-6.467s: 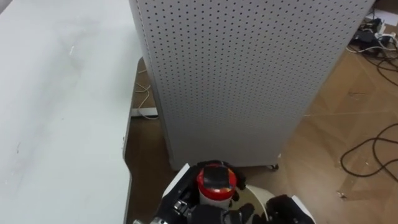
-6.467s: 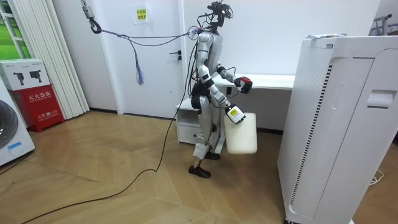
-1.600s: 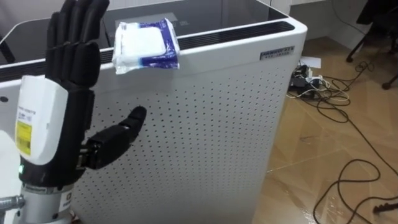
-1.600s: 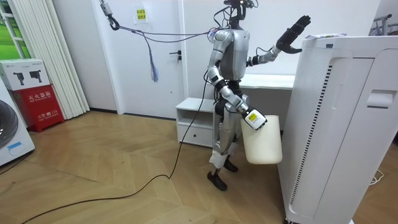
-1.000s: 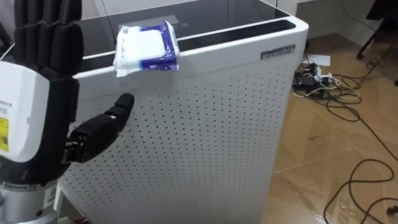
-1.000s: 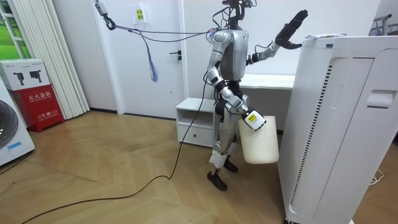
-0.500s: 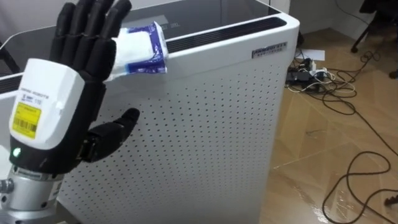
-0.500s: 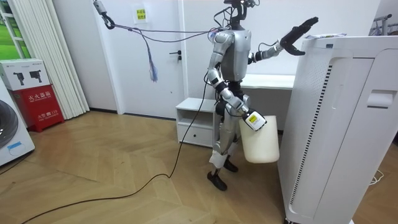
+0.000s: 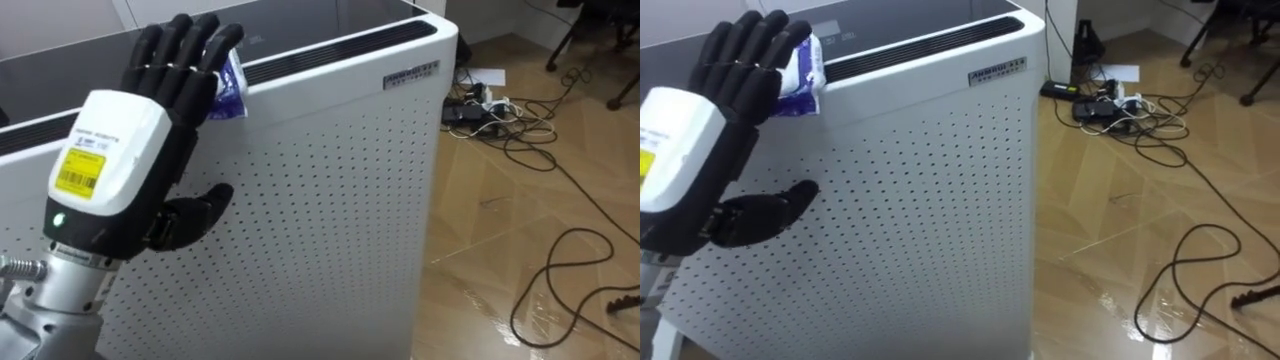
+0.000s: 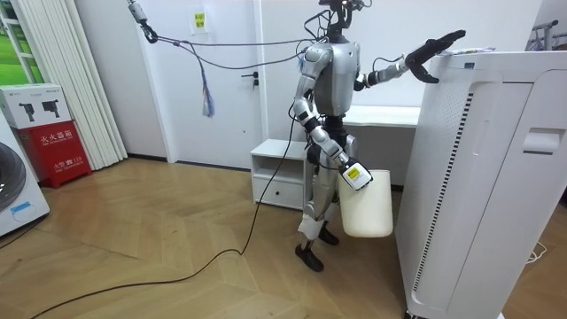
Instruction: Pick garbage
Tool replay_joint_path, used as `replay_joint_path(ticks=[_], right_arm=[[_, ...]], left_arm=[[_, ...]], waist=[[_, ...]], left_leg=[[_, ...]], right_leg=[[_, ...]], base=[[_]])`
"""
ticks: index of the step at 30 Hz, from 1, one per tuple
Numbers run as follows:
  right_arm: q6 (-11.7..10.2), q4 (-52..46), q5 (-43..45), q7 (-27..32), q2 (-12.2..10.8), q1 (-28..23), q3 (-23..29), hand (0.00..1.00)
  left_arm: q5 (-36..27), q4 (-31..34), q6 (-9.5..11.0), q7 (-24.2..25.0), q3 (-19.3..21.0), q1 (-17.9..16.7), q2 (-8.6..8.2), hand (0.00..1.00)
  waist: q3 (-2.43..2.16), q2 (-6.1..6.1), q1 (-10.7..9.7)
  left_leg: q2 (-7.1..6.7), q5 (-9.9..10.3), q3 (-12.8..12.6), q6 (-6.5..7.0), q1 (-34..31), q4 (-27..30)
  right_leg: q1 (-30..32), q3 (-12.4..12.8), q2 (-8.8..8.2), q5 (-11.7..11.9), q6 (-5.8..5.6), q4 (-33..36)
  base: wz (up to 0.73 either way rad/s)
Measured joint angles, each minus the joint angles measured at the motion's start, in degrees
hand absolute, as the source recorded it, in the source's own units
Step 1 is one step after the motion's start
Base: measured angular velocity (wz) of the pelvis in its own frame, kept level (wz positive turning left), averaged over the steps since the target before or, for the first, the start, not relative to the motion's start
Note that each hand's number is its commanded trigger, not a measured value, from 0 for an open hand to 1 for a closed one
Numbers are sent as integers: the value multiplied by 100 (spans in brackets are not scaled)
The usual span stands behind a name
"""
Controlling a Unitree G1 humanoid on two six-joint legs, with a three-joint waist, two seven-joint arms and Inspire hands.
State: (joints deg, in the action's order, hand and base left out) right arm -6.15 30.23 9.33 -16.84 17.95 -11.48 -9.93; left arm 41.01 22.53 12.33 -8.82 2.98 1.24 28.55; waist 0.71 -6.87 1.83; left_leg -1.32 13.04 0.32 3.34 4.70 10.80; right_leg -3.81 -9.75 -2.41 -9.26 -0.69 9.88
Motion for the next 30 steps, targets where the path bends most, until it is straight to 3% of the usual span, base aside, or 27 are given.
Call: replay_joint_path(ticks=[5, 9, 13, 16, 21, 22, 23, 26, 30], right_arm=[[48, -11, 0, -39, 33, 3, 0, 100], [237, -127, 1, -90, 46, 2, 2, 100], [307, -171, 31, -104, 45, 2, 8, 100], [398, -172, 161, -154, 48, -14, 83, 100], [518, -180, 329, -182, 41, -15, 241, 100], [549, -216, 359, -180, 41, -15, 241, 100], [624, -307, 405, -182, 40, -18, 242, 100], [751, -563, 427, -154, 33, -40, 250, 100], [760, -673, 452, -116, 39, -55, 279, 100]], left_arm=[[-107, -53, -220, 330, 0, 64, 9, 0], [-358, -348, -311, 620, 0, 287, 209, 0], [-439, -404, -474, 939, 4, 411, 209, 0], [-426, -532, -560, 1206, 24, 483, 219, 0], [-461, -807, -616, 1591, 162, 605, 286, 0], [-467, -820, -620, 1646, 193, 621, 311, 78], [-488, -819, -659, 1745, 241, 639, 367, 100], [-495, -801, -745, 2005, 366, 689, 441, 100], [-565, -730, -769, 2229, 488, 746, 488, 100]], waist=[[-15, -22, -5], [-17, -34, -10], [-21, -73, 0], [-55, -149, -13], [-34, -259, -4], [-30, -253, 0], [-24, -244, -6], [-10, -225, 0], [-6, -209, 12]], left_leg=[[2, 0, -16, 0, 15, 3], [5, 0, -10, 0, 34, 3], [4, -1, -24, 0, 57, 9], [0, -2, -26, 2, 62, 28], [-8, -27, -114, 0, 42, 43], [-9, -31, -131, -4, 32, 46], [-7, -42, -139, -14, 10, 51], [7, -64, -166, -33, -24, 49], [24, -68, -166, -41, -8, 47]], right_leg=[[-2, 17, 1, 0, 0, 8], [-3, 15, 3, 0, 0, 38], [-3, 23, 0, -1, -1, 89], [1, 25, -2, -1, -1, 130], [149, 97, -41, -69, 18, 349], [186, 106, -47, -87, 27, 394], [213, 111, -47, -95, 36, 406], [283, 137, -34, -95, 44, 430], [275, 142, -12, -100, 62, 394]], base=[[0], [0], [0], [0], [-7], [-5], [-9], [-5], [0]])
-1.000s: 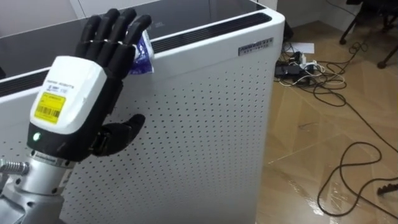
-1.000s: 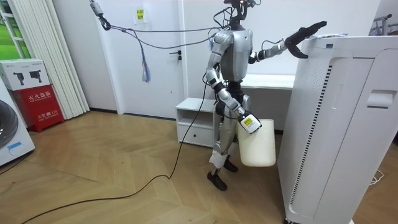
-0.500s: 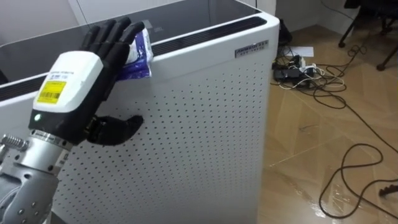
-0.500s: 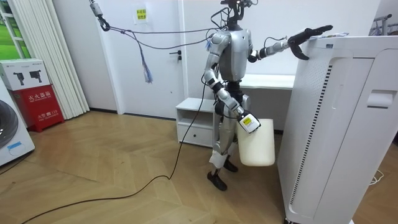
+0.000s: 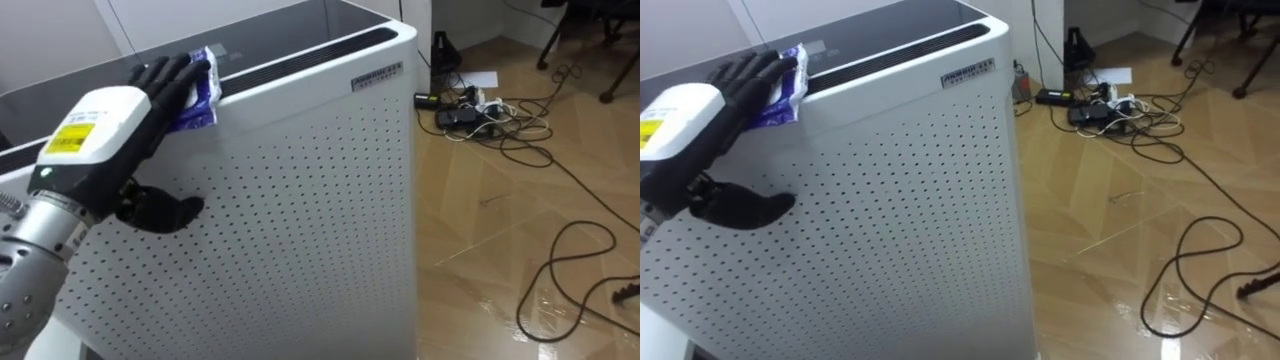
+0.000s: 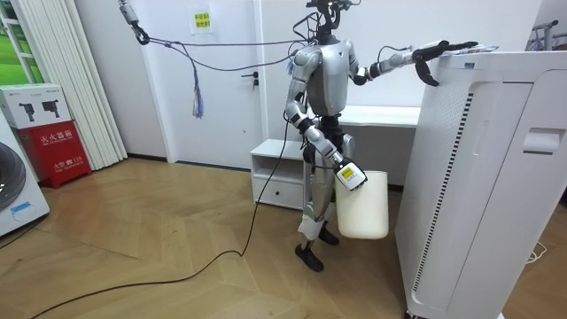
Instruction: Pick garbage
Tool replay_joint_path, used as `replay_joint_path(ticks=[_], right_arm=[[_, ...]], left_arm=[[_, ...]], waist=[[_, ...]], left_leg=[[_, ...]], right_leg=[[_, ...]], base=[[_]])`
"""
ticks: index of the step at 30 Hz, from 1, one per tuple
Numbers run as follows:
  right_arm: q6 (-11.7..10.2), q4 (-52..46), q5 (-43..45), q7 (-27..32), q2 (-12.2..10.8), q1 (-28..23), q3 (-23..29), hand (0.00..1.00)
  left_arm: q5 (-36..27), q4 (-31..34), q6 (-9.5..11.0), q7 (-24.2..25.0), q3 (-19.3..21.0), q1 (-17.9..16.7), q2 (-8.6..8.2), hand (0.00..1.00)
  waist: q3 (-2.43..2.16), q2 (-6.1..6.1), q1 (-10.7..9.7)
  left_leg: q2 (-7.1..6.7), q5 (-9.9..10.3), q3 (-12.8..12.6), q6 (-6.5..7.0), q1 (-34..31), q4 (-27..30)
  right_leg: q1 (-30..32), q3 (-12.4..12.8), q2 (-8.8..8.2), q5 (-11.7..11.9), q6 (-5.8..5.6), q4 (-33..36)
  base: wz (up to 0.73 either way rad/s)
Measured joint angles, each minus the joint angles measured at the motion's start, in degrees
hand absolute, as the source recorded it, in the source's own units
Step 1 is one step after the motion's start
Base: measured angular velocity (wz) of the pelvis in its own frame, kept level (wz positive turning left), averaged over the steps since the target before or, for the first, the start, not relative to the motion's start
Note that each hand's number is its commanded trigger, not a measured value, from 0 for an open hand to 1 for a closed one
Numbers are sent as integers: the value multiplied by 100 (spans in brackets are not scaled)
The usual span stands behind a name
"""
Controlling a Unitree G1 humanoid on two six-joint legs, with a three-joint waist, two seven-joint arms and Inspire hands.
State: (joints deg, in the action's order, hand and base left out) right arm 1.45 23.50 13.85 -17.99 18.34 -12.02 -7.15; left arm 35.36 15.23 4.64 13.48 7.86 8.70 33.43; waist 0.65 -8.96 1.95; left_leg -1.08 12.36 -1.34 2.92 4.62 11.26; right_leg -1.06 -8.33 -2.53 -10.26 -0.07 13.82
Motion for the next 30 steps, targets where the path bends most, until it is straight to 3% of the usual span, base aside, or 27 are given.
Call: replay_joint_path(ticks=[5, 13, 20, 30], right_arm=[[2, 0, 7, 50, 3, -2, 1, 100], [121, -7, 20, 34, -2, 0, 0, 100], [121, -7, 15, 10, -4, 1, -1, 100], [118, -7, -2, -2, -2, 7, -3, 100]], left_arm=[[-249, 188, -7, 90, 229, 50, 170, 100], [-638, 315, -54, 84, 487, 74, 174, 100], [-555, 613, -211, 46, 568, 67, 163, 100], [-679, 750, -205, -218, 570, 52, 87, 100]], waist=[[-13, -17, -1], [-12, -14, -1], [-6, -7, 14], [8, 6, 15]], left_leg=[[5, -6, 1, -10, 2, 1], [3, -8, 14, -13, -6, 12], [1, -7, 14, -12, -12, 4], [-1, -8, -17, -13, -98, -1]], right_leg=[[-5, -2, 2, 3, 6, 3], [-10, -31, -11, -4, 13, 23], [-13, -54, -12, -5, 14, -10], [7, -125, -24, -24, 9, -13]], base=[[0], [0], [0], [5]])
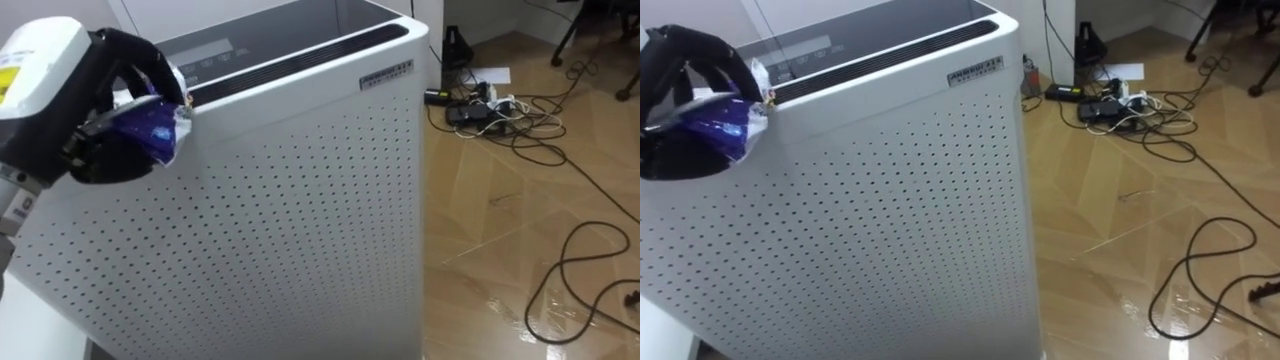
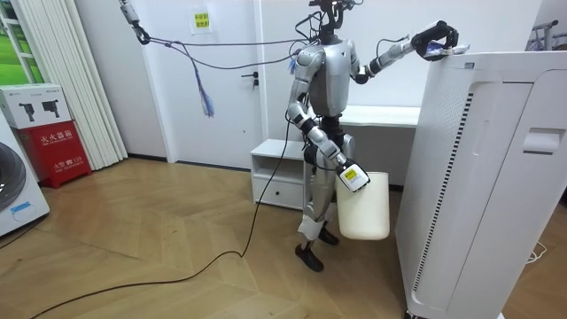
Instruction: Pick garbage
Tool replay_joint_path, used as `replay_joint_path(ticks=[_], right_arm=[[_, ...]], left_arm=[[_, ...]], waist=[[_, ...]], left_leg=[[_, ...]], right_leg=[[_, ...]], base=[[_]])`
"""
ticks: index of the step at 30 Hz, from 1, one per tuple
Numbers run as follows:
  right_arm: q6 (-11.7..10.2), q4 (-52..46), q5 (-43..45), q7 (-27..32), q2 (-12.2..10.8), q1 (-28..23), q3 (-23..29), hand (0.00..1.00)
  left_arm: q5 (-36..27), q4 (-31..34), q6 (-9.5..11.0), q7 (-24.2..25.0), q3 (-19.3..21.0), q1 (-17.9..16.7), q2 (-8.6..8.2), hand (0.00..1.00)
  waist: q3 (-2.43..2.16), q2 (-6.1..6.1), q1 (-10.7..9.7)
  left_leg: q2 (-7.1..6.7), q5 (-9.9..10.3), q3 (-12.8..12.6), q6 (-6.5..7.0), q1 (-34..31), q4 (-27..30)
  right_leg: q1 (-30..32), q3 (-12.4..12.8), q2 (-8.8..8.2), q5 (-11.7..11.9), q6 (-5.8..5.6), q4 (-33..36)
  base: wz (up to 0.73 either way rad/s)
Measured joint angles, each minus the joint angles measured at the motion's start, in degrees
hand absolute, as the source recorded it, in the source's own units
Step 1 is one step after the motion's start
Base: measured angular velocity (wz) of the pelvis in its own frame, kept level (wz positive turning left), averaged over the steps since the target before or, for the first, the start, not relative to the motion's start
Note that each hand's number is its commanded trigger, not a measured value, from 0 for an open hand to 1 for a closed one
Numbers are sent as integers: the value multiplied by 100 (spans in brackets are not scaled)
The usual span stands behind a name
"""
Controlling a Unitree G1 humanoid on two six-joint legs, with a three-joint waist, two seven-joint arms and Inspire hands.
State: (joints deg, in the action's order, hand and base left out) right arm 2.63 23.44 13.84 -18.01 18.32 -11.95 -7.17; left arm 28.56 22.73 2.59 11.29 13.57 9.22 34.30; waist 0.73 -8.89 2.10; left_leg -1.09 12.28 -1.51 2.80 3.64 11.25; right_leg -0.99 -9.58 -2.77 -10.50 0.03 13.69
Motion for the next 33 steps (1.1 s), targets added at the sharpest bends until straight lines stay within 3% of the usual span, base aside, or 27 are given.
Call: replay_joint_path(ticks=[4, 8, 11, 15, 17, 23, 31, 33], right_arm=[[-10, 0, -36, 49, 0, 15, -6, 100], [-10, -1, -55, 102, -12, 59, -123, 100], [-25, 1, -55, 118, -14, 113, -312, 100], [-37, 9, -120, 210, -20, 179, -617, 100], [-65, 18, -230, 230, -12, 179, -685, 100], [-193, 45, -263, 229, -26, 175, -754, 100], [-203, 72, -272, 249, -70, 173, -758, 100], [-204, 71, -310, 288, -71, 191, -753, 100]], left_arm=[[-568, 64, -12, -68, 35, -55, -96, 100], [-1980, 392, 40, -46, -114, -110, -397, 100], [-2677, 454, 265, 158, -614, -219, -476, 100], [-2848, 452, 257, 665, -1615, -524, -629, 100], [-2918, 465, 270, 819, -1787, -525, -665, 100], [-3608, 699, 353, 1178, -1787, -524, -681, 100], [-4027, 714, 397, 1626, -1787, -560, -809, 100], [-4026, 621, 401, 1648, -1787, -731, -883, 100]], waist=[[16, 36, 8], [13, 164, 11], [-12, 249, 7], [-8, 337, -17], [-14, 344, -11], [-57, 284, 15], [-37, 254, 145], [-26, 251, 159]], left_leg=[[-3, 0, 20, 0, 4, -2], [-8, 0, 31, 0, -15, -1], [-7, 0, 53, 0, 0, 4], [-10, 0, 95, 0, -106, 59], [-9, 0, 107, 0, -128, 59], [-4, 0, 111, 0, -160, 56], [3, 0, 89, 0, -206, 66], [0, 0, 89, 0, -231, 69]], right_leg=[[-17, -34, -8, -3, -2, 2], [-15, -106, -20, -5, -6, -26], [-43, -111, -20, -4, -6, -33], [25, -141, -25, -1, -4, -18], [47, -143, -25, 0, -3, -16], [75, -150, -20, 1, -1, -13], [80, -180, -23, 9, 10, -6], [109, -183, -27, 9, 10, -3]], base=[[4], [9], [1], [3], [0], [0], [0], [0]])
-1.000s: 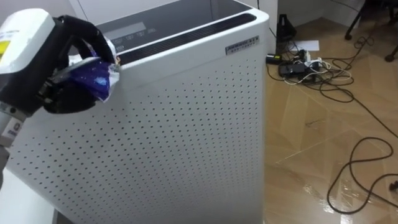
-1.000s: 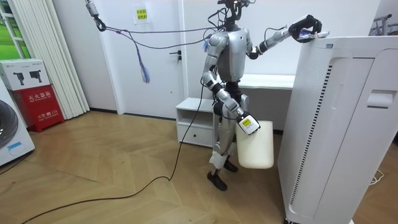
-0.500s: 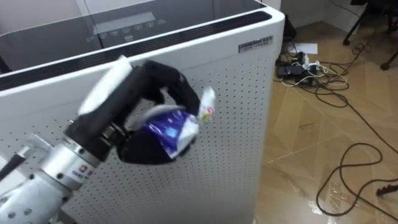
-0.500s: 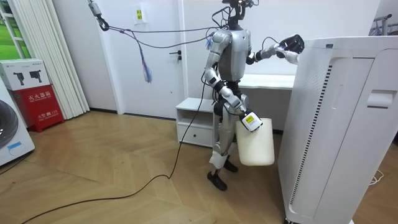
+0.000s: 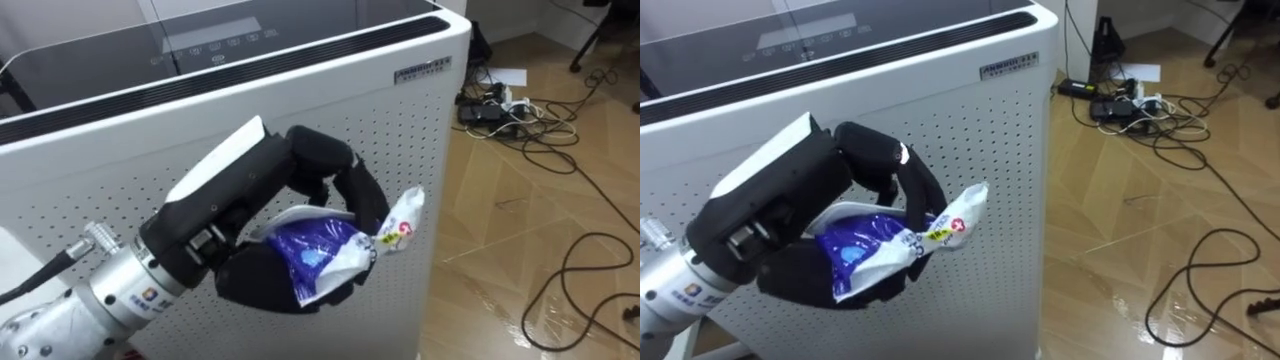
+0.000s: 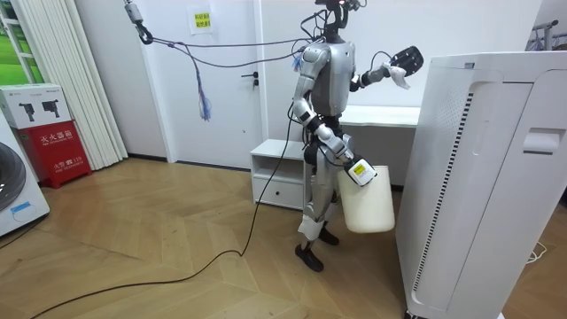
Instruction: Pick garbage
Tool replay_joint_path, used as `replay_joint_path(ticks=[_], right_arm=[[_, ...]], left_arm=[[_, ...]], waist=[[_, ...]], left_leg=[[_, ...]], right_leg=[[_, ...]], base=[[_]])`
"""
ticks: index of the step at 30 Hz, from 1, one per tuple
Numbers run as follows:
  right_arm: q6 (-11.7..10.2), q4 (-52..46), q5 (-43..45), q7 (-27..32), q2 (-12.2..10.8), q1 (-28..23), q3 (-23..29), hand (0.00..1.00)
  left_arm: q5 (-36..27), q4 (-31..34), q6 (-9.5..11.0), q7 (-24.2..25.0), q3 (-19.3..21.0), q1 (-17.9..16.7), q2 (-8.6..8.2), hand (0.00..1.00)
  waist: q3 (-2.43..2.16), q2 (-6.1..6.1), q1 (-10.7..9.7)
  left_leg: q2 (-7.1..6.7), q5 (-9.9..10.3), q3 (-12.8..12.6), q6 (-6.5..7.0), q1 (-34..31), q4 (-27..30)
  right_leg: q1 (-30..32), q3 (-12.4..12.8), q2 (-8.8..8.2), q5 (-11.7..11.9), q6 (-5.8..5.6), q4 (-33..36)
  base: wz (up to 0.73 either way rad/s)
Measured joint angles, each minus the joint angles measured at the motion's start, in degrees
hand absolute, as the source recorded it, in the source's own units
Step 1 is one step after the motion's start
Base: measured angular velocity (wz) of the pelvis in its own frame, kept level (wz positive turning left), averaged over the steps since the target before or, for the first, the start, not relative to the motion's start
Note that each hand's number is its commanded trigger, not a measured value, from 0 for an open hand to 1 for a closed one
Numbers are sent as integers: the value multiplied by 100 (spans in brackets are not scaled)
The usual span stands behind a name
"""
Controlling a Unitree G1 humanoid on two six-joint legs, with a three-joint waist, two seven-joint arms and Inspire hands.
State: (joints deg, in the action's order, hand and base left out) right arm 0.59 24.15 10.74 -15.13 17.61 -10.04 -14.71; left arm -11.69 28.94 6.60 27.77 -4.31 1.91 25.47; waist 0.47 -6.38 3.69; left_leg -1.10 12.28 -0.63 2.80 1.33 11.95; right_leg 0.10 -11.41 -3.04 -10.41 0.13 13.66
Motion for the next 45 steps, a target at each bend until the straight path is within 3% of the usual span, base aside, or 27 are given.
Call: replay_joint_path(ticks=[7, 9, 13, 16, 18, 24, 27, 34, 35, 36, 37, 45], right_arm=[[-111, 836, -188, 270, -7, 596, -250, 100], [-120, 1154, -186, 434, -132, 920, -291, 100], [-137, 1566, -446, 627, -170, 1353, -542, 100], [-139, 1719, -551, 704, -166, 1569, -624, 100], [-174, 1860, -620, 749, -195, 1783, -711, 100], [-196, 2078, -887, 864, -287, 2180, -917, 100], [-196, 2096, -1041, 859, -342, 2307, -889, 100], [-213, 2128, -1086, 862, -404, 2380, -873, 100], [-213, 2131, -1086, 850, -403, 2368, -876, 100], [-213, 2131, -1085, 829, -398, 2366, -876, 100], [-213, 2131, -1085, 815, -393, 2367, -876, 100], [-213, 2131, -1080, 807, -380, 2358, -875, 100]], left_arm=[[6, -928, 4, -3, -317, -280, -12, 100], [190, -1405, -15, -5, -458, -293, -46, 100], [358, -2120, -15, -8, -784, -273, -57, 100], [360, -2643, -14, -26, -981, -269, -179, 100], [376, -3094, -14, -37, -1073, -267, -365, 100], [489, -4026, -14, -107, -1460, -105, -538, 100], [582, -4459, -28, -95, -1450, 18, -657, 100], [1049, -4732, -33, -62, -1434, 57, -800, 100], [1152, -4789, -33, -58, -1435, 57, -826, 97], [1232, -4832, -34, -48, -1434, 56, -836, 78], [1271, -4833, -35, -38, -1435, 56, -836, 0], [1698, -4846, -84, -10, -1391, 88, -863, 0]], waist=[[37, 42, -8], [67, 110, -25], [98, 200, -71], [88, 228, -47], [95, 282, -11], [113, 433, 7], [115, 437, 25], [115, 469, 159], [118, 475, 166], [120, 487, 165], [120, 494, 164], [117, 579, 186]], left_leg=[[-2, -6, 39, -9, -437, 174], [-11, -57, 34, -17, -654, 190], [-13, -90, 115, -28, -933, 267], [-9, -93, 123, -34, -1181, 332], [-7, -99, 131, -43, -1325, 359], [-7, -118, 241, -65, -1649, 464], [-8, -127, 283, -78, -1794, 482], [-5, -176, 327, -100, -2079, 478], [-2, -178, 333, -103, -2091, 477], [1, -178, 333, -104, -2096, 476], [4, -178, 331, -104, -2101, 476], [3, -183, 401, -113, -2229, 542]], right_leg=[[441, -10, -20, 1, 7, 188], [672, -30, -33, 23, 39, 225], [891, -165, -57, 54, 69, 234], [1113, -181, -58, 63, 84, 267], [1256, -216, -61, 66, 88, 315], [1475, -317, -46, 79, 110, 301], [1590, -371, -41, 91, 127, 294], [1893, -371, -58, 100, 144, 335], [1913, -371, -58, 100, 144, 351], [1915, -371, -56, 99, 144, 350], [1918, -373, -54, 99, 144, 347], [2004, -453, -63, 99, 144, 394]], base=[[1], [3], [11], [2], [0], [13], [6], [1], [0], [0], [0], [4]])
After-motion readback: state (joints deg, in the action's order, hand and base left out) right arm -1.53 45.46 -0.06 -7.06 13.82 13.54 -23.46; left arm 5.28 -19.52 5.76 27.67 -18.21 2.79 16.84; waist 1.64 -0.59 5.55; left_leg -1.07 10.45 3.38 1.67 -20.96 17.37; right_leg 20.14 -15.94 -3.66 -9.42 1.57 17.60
